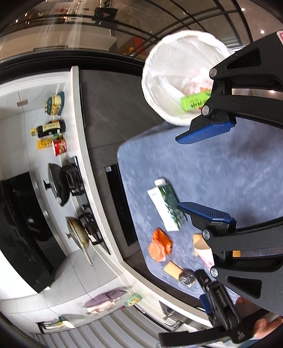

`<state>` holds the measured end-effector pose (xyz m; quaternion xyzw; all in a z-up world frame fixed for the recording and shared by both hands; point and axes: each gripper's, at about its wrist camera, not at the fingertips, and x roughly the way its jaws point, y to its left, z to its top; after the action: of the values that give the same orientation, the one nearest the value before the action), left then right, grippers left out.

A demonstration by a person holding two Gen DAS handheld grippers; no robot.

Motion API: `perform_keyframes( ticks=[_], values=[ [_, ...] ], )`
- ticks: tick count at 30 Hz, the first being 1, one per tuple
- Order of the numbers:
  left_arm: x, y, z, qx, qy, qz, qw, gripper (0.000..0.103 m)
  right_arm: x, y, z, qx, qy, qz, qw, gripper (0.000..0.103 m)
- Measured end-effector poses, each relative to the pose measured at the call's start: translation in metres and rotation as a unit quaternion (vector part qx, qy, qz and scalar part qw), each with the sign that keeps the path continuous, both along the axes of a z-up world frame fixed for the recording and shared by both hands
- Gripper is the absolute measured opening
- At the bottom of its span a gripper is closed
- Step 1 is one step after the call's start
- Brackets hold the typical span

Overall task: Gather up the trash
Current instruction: 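Move both grippers back from the bin to the table, then grasp the pink paper cup with the left gripper while the right gripper grasps the orange foam mesh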

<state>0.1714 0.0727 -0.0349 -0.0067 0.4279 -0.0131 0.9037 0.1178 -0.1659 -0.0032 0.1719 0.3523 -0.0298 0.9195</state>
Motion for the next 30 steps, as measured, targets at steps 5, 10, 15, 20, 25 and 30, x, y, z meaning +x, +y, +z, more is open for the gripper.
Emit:
perform_keyframes(
  ticks=[5, 10, 15, 20, 25, 30],
  values=[
    [0.0, 0.004, -0.018, -0.003, 0.015, 0.002, 0.9999, 0.096, 0.005, 0.023, -0.009, 0.0, 0.01, 0.009, 1.0, 0.054],
    [0.008, 0.001, -0.034, -0.004, 0.031, 0.009, 0.9995, 0.096, 0.007, 0.032, -0.018, 0.005, 0.022, 0.012, 1.0, 0.054],
    [0.018, 0.002, -0.047, 0.0, 0.045, 0.019, 0.9988, 0.096, 0.01, 0.035, -0.026, 0.007, 0.032, 0.012, 0.999, 0.054],
    [0.023, 0.002, -0.058, -0.007, 0.062, 0.015, 0.9979, 0.089, 0.013, 0.035, -0.033, 0.01, 0.04, 0.011, 0.999, 0.054],
    [0.017, 0.003, -0.049, -0.024, 0.061, 0.0, 0.9979, 0.082, 0.015, 0.036, -0.037, 0.014, 0.044, 0.01, 0.999, 0.054],
    [0.002, 0.018, -0.02, -0.045, 0.034, -0.011, 0.9984, 0.082, 0.019, 0.044, -0.037, 0.015, 0.044, 0.02, 0.999, 0.054]
  ],
)
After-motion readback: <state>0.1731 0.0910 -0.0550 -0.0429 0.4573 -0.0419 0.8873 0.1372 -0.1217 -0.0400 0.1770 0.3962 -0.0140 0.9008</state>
